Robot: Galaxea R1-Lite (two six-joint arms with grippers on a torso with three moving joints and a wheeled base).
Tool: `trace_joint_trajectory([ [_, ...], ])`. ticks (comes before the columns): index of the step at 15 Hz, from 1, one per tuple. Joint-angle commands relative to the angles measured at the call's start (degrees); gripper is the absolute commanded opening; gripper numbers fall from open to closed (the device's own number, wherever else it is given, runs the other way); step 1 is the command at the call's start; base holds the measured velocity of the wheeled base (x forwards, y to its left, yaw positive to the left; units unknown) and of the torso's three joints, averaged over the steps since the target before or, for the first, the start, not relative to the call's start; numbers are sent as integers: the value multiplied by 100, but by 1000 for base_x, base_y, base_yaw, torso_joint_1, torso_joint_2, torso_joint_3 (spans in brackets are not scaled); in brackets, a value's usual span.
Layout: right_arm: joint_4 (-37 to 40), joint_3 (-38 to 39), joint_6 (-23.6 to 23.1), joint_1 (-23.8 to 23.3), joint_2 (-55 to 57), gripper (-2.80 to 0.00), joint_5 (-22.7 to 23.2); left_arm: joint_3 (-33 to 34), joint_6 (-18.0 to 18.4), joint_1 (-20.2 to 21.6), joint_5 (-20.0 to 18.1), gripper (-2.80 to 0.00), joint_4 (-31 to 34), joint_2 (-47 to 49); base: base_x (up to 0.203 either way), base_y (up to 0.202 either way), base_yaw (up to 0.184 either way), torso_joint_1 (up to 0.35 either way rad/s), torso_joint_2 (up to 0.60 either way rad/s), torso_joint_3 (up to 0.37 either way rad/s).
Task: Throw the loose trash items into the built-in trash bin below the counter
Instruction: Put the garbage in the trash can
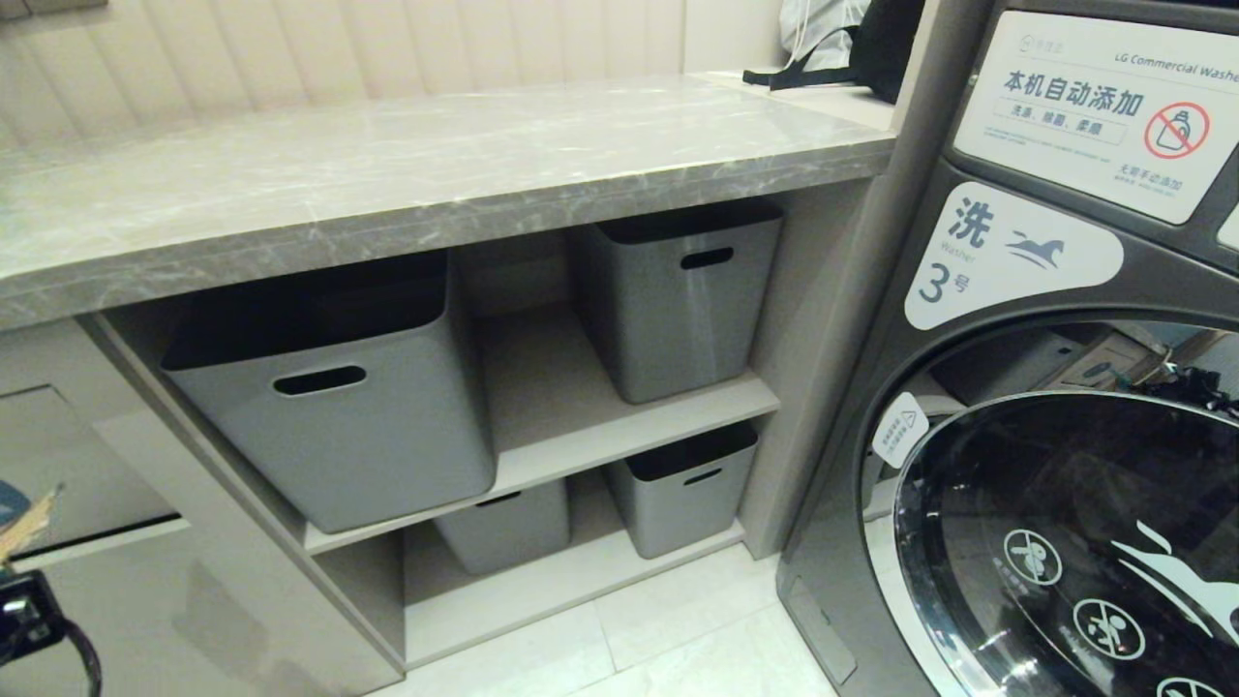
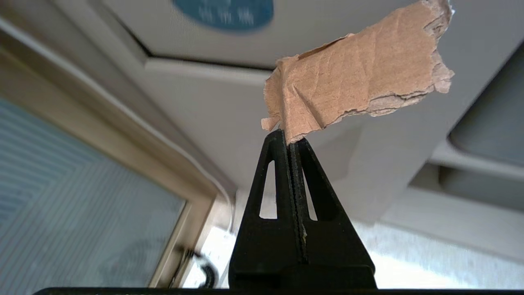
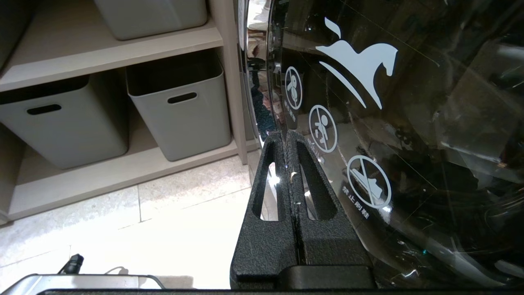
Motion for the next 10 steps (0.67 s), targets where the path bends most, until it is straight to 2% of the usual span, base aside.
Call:
trace_joint_trajectory([
  [1, 4, 0, 0, 1, 2, -280, 0, -127, 16, 7, 10, -280, -162, 300, 0, 0, 0, 0, 0, 0],
  [5, 5, 0, 0, 1, 2, -280, 0, -217, 268, 255, 6, -280, -793, 764, 0, 0, 0, 0, 0, 0],
  [7, 5, 0, 0, 1, 2, -280, 0, -354, 329, 485, 9, -280, -889, 1004, 0, 0, 0, 0, 0, 0],
  [10, 5, 0, 0, 1, 2, -280, 0, -456, 351, 528, 2, -280, -993, 1177, 0, 0, 0, 0, 0, 0],
])
